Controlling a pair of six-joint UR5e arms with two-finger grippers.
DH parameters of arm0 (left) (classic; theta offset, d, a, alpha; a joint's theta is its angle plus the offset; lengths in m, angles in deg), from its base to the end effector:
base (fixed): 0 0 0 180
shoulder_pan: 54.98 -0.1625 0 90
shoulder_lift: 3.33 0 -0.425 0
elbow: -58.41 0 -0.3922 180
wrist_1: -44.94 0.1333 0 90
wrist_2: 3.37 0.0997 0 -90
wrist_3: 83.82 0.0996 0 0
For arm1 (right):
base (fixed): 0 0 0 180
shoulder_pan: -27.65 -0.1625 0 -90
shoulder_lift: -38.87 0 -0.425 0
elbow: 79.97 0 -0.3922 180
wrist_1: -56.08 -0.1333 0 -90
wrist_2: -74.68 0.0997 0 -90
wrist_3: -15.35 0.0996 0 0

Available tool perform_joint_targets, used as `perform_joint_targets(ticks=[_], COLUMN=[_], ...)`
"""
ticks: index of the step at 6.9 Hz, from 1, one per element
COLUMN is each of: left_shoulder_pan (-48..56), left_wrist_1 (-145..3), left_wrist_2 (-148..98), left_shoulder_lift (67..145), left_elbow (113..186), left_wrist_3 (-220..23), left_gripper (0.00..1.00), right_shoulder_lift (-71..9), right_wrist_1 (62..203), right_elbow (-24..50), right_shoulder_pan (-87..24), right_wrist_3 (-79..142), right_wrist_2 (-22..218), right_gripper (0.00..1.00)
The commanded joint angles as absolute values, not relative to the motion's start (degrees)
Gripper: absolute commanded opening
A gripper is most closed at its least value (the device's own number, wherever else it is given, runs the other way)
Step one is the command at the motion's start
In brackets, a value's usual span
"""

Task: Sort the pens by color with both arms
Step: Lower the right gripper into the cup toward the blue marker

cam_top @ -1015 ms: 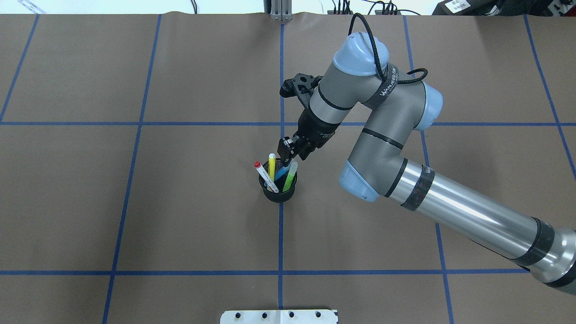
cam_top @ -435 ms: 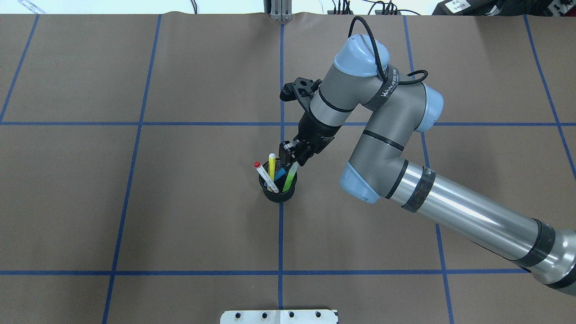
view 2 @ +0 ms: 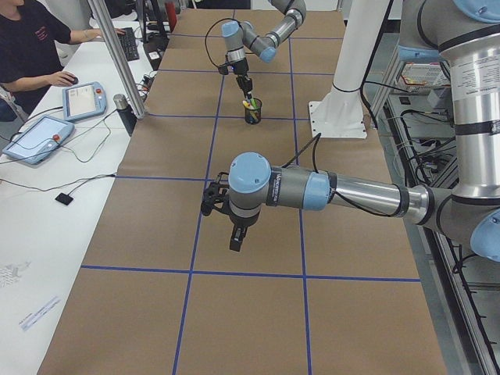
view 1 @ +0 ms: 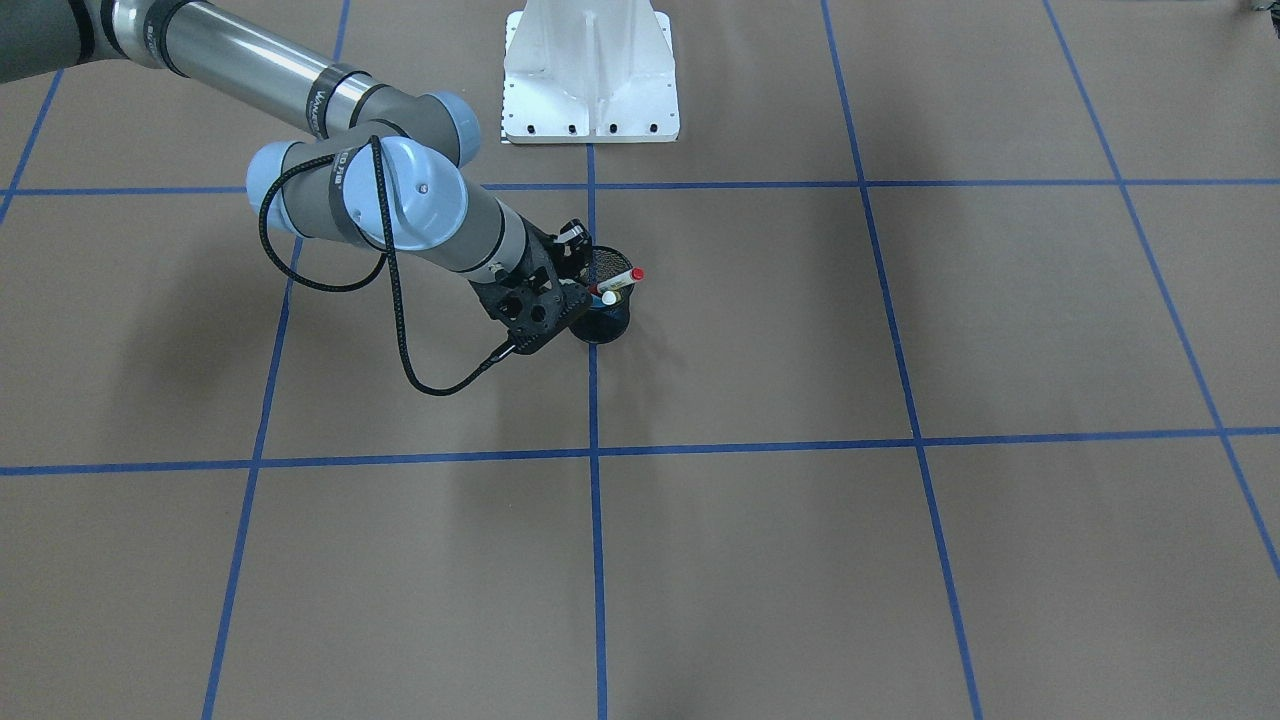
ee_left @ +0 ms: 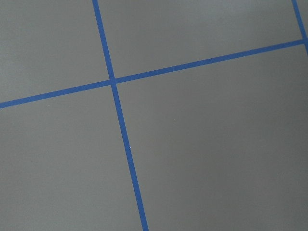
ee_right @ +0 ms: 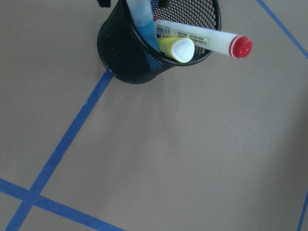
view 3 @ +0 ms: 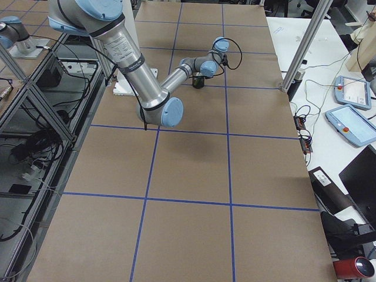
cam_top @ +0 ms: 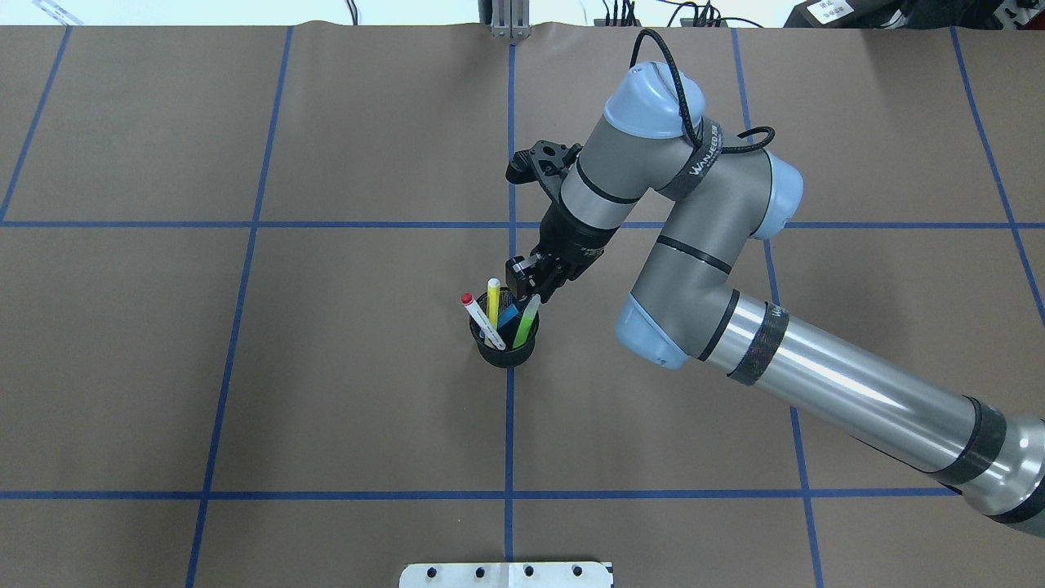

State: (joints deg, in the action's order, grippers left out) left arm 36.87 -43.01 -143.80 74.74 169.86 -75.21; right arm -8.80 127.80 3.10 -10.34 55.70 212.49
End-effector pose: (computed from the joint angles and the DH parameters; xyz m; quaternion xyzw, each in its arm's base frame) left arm -0.0696 -0.4040 0.5634 0.0974 0.4180 0.0809 0.8996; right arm -0.5299 -0.4894 0.2088 0.0249 -0.5482 -0.2649 0.7929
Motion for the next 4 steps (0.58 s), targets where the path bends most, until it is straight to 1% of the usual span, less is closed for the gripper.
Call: perform_joint_targets(ticks=[1, 3, 4], left_shoulder_pan=[36.9, 36.9, 36.9], left_wrist_1=[-43.0, -43.0, -43.0], left_wrist_2=[-143.8, -143.9, -143.9], left_shoulder_lift=[74.7, 74.7, 74.7], left_elbow=[169.9, 169.9, 170.0], left_wrist_3=[-75.2, -75.2, -75.2], left_gripper=[0.99, 0.99, 0.99], right_shoulder_lift=[-8.6, -8.3, -8.2], right_wrist_1=[127.8, 127.8, 127.5], right_elbow=[3.2, 3.2, 3.2], right_shoulder_pan=[-10.2, -9.9, -9.8], right_wrist_3=[55.7, 55.8, 57.4], right_wrist_2=[212.5, 212.5, 212.5], right_gripper=[0.44, 0.44, 0.41])
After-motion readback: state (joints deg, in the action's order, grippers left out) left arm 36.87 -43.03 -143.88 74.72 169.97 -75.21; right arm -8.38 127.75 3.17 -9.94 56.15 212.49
